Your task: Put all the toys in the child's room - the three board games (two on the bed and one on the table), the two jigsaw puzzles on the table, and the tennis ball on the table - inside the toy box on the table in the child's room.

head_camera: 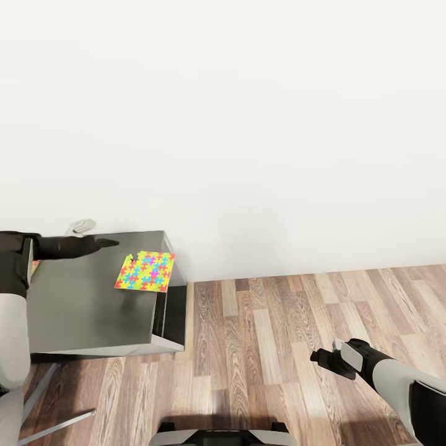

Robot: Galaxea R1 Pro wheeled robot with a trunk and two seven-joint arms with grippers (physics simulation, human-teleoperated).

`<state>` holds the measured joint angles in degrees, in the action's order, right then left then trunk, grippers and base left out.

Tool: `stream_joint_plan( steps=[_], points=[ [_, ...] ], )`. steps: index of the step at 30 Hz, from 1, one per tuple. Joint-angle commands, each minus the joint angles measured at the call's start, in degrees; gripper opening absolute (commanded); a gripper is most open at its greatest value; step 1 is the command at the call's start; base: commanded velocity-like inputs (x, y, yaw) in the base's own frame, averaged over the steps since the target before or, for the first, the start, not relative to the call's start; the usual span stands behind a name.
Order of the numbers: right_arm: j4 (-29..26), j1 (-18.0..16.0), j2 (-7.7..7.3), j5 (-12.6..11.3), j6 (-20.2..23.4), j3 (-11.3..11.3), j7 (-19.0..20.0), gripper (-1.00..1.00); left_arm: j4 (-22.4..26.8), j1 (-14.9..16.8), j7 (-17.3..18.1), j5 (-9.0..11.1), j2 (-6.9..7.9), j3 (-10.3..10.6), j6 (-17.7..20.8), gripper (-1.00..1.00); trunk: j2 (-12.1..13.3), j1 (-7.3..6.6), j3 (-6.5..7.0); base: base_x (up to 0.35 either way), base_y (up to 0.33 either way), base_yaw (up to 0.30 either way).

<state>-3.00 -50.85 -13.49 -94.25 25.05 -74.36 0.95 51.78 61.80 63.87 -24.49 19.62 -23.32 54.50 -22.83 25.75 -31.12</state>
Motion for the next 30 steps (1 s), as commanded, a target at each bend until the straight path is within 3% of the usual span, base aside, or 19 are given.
stream_joint_plan(
  steps=[1, 9, 16, 18, 22, 27, 30],
  points=[
    [-0.1, 0.0, -0.03, -0.2, 0.2, -0.4, 0.1, 1.00, 0.4, 0.0, 1.6, -0.7, 0.22, -0.1, 0.6, 1.00, -0.1, 0.03, -0.08, 0.000, 0.000, 0.000],
    [-0.1, 0.0, -0.29, -0.2, -0.1, -0.4, 0.2, 1.00, 3.6, -1.0, 9.7, -1.0, 1.60, -0.1, 1.7, 1.00, -0.1, 0.03, -0.08, 0.000, 0.000, 0.000],
    [-0.2, 0.0, -0.45, -0.3, -1.6, -0.4, 2.7, 1.00, 8.8, -4.5, 18.6, -1.1, 2.81, 0.0, 3.2, 1.00, -0.1, 0.03, -0.08, 0.000, 0.000, 0.000],
    [-0.2, -0.1, -0.53, -0.3, -2.0, -0.4, 6.0, 1.00, 11.3, -6.4, 22.3, -1.0, 3.06, 0.0, 3.6, 1.00, -0.1, 0.03, -0.08, 0.000, 0.000, 0.000],
    [-0.2, -0.1, -0.61, -0.2, -2.3, -0.3, 12.0, 1.00, 14.4, -8.7, 26.1, -0.9, 3.19, 0.1, 3.9, 1.00, -0.1, 0.03, -0.08, 0.000, 0.000, 0.000],
    [-0.2, -0.2, -0.74, -0.2, -2.8, -0.3, 20.0, 1.00, 16.6, -11.0, 26.1, -0.4, 3.01, 0.2, 4.2, 1.00, -0.1, 0.03, -0.08, 0.000, 0.000, 0.000],
    [-0.2, -0.2, -0.77, -0.2, -4.0, -0.3, 27.0, 1.00, 17.3, -12.8, 26.1, 0.0, 2.59, 0.2, 4.4, 1.00, -0.1, 0.03, -0.08, 0.000, 0.000, 0.000]
  ],
)
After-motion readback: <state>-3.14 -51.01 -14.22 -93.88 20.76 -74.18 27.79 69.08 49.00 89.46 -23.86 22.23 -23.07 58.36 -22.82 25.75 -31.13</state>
